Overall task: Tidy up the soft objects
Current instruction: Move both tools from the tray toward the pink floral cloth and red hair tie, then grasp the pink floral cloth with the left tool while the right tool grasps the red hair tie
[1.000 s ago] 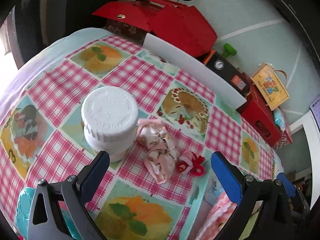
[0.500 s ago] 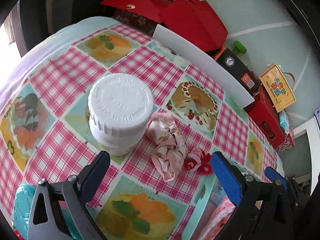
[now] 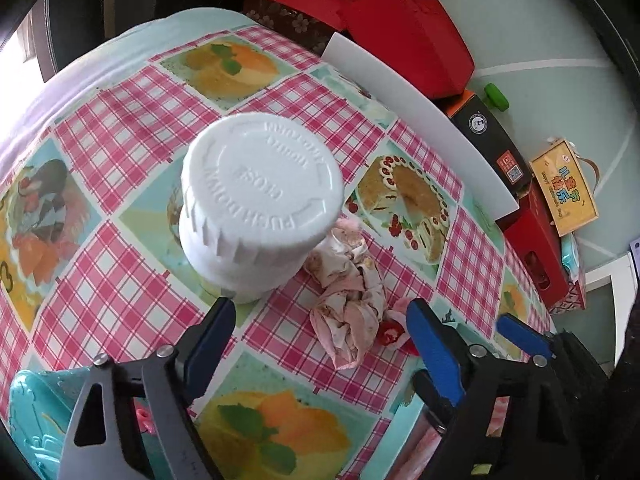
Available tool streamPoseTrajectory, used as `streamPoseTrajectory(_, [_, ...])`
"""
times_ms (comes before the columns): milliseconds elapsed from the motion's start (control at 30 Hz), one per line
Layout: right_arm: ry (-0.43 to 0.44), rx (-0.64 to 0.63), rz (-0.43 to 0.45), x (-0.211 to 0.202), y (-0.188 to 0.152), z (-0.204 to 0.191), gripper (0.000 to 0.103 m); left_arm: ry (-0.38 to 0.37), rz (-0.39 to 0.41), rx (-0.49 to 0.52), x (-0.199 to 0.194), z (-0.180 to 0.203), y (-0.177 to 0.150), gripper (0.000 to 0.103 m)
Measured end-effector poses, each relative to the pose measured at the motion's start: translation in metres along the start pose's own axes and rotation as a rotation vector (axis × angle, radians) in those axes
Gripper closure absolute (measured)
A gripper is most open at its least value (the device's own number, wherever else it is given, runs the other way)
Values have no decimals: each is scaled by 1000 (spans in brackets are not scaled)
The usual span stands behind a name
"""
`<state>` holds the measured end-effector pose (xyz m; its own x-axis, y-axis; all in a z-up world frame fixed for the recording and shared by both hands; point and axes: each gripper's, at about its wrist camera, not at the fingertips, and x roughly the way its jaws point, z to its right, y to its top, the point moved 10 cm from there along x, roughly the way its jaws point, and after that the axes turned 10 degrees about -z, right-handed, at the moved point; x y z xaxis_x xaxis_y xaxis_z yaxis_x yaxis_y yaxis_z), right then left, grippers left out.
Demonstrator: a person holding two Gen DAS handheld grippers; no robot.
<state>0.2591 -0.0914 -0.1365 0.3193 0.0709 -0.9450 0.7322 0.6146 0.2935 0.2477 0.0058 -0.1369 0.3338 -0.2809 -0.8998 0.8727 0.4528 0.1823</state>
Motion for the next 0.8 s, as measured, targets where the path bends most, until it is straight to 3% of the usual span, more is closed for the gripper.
streamPoseTrajectory(233, [6,-85,-37,14,6,-15,21,-25,-35,-9,9,2,-3,29])
streamPoseTrajectory(300, [13,-103,-43,17,7,-19,22,-36,-45,-12,12,3,-4,38])
streamPoseTrajectory(467, [25,-136,-52,23,11,-26,32,-52,-50,-25,17,5,-3,40])
streamPoseTrajectory(600, [27,-154,-68,31,15,-29,39,-59,-57,-30,19,3,-2,51])
streamPoseTrajectory(800, [36,-174,-97,43,16,-34,41,-66,-68,-30,24,5,-2,57])
